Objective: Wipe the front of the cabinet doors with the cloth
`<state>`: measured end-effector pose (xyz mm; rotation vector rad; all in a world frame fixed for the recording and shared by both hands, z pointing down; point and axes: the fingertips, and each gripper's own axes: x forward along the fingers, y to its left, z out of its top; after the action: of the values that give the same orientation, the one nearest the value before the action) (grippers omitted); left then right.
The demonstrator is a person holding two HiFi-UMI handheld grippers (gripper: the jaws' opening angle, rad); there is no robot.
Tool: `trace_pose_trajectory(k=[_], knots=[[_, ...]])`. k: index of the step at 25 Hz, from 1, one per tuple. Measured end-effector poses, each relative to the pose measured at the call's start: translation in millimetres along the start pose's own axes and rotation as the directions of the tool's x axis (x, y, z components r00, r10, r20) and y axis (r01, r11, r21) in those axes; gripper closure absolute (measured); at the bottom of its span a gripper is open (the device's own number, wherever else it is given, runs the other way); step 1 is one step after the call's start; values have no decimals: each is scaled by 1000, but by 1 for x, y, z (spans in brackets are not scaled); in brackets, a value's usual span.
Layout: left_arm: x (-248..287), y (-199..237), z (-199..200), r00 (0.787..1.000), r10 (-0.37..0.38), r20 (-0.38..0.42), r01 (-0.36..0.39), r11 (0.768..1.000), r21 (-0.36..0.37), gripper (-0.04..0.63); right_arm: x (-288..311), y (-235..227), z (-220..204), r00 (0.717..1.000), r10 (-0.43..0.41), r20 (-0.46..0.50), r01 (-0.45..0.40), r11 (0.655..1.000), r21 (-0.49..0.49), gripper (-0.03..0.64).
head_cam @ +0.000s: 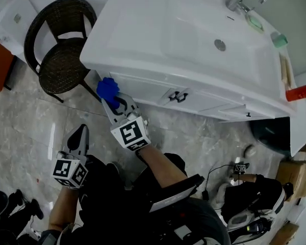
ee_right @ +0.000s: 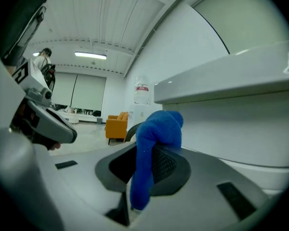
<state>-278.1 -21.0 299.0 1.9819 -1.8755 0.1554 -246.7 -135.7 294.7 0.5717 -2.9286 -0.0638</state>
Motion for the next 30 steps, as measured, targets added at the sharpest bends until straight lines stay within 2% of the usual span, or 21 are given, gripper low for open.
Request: trace_pose_trajectory(k=[4,8,11,16,22,27,30], knots=[[25,11,-38,999,-8,47,8,1000,3,592,21,-22,-30,997,-67,34,69,993,-90,568],[54,7,-72,997,-44,68,44,999,3,592,1,-53,-48,981,-171,90,179,979,-95,568],[76,-6,-81,992,-88,86,86,996,21,592,-28,-76,-54,960,-250,127,261,963,-72,568],[107,-39,-92,977,-190,93,185,981,60,592,-83,-120,-67,899,-411,152,414,910,12,568],[119,-80,-104,950,-304,70,298,950,94,592,-160,-167,-96,805,-586,94,580,810,83,568],[131,-103,-107,924,-373,81,366,926,87,592,-202,-186,-106,745,-665,48,659,745,101,568],[136,-109,-113,917,-391,78,386,920,73,592,-215,-184,-103,717,-695,50,690,718,93,568]])
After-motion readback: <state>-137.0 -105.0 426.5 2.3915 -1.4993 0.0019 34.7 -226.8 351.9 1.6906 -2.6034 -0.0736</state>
